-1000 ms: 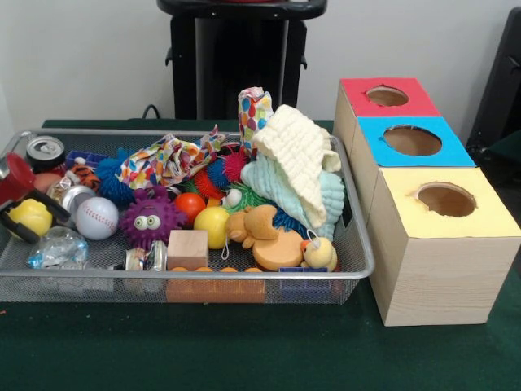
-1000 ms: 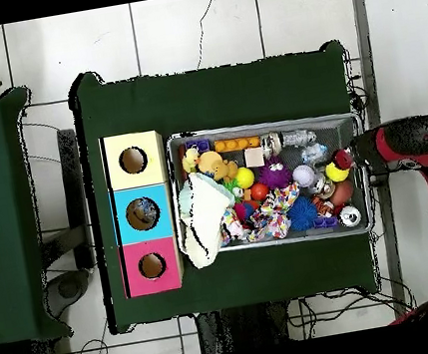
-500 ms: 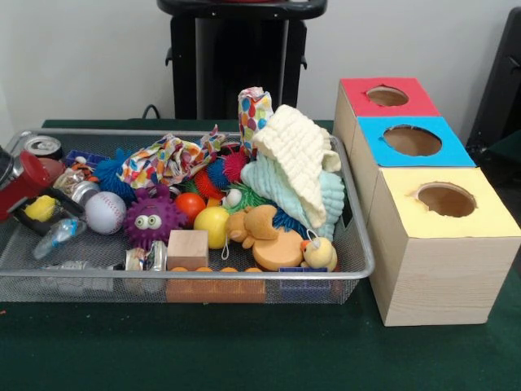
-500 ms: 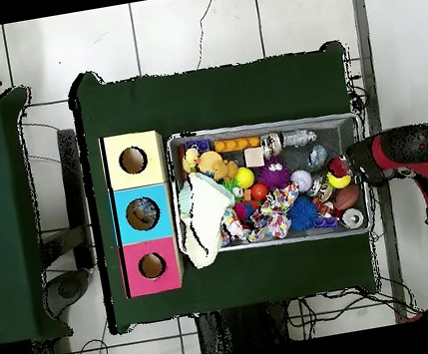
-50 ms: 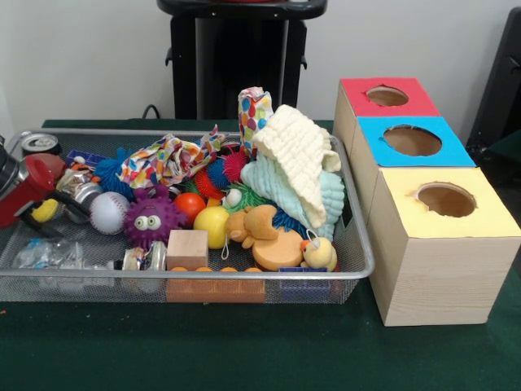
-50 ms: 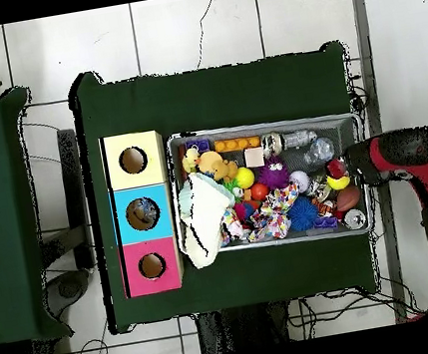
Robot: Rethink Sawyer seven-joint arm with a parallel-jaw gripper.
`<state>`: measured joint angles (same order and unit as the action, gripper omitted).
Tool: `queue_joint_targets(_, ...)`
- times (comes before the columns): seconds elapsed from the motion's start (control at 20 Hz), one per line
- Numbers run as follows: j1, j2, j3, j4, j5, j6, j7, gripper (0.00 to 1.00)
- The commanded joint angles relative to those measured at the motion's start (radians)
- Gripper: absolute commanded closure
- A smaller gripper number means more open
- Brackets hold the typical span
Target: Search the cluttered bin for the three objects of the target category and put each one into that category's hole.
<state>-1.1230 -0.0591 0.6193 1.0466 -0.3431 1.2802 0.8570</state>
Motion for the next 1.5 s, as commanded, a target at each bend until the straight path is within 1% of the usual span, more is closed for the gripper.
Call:
queue_joint_targets(0.05, -0.051, 0.132, -0.084, -0.064, -0.092, -0.055, -0.160, 0.00)
queue_joint_targets(0.25, -0.059, 0.157, -0.067, -0.058, -0.076, -0.079, -0.173, 0.00)
queue_joint_targets(0.35, -0.054, 0.137, -0.068, -0.047, -0.081, -0.095, -0.164, 0.00)
queue_joint_targets(0.45, -0.062, 0.087, -0.067, 0.004, -0.084, -0.161, -0.129, 0.00)
queue_joint_targets(0.6, -0.074, 0.005, -0.070, 0.079, -0.090, -0.278, -0.046, 0.00)
queue_joint_targets(0.7, -0.089, -0.020, -0.067, 0.114, -0.088, -0.353, -0.005, 0.00)
queue_joint_targets(0.85, -0.108, -0.057, -0.050, 0.159, -0.083, -0.460, 0.028, 0.00)
queue_joint_targets(0.95, -0.109, -0.103, -0.057, 0.194, -0.085, -0.536, 0.080, 0.00)
queue_joint_targets(1.0, -0.109, -0.127, -0.064, 0.215, -0.084, -0.581, 0.121, 0.00)
queue_joint_targets(1.1, -0.113, -0.172, -0.087, 0.264, -0.074, -0.686, 0.223, 0.00)
queue_joint_targets(1.15, -0.111, -0.191, -0.111, 0.288, -0.063, -0.726, 0.288, 0.00)
queue_joint_targets(1.2, -0.116, -0.204, -0.126, 0.310, -0.048, -0.755, 0.326, 0.00)
queue_joint_targets(1.25, -0.118, -0.210, -0.143, 0.328, -0.031, -0.776, 0.365, 0.00)
queue_joint_targets(1.4, -0.124, -0.206, -0.184, 0.372, 0.020, -0.846, 0.441, 0.00)
queue_joint_targets(1.5, -0.121, -0.197, -0.203, 0.382, 0.052, -0.862, 0.456, 0.00)
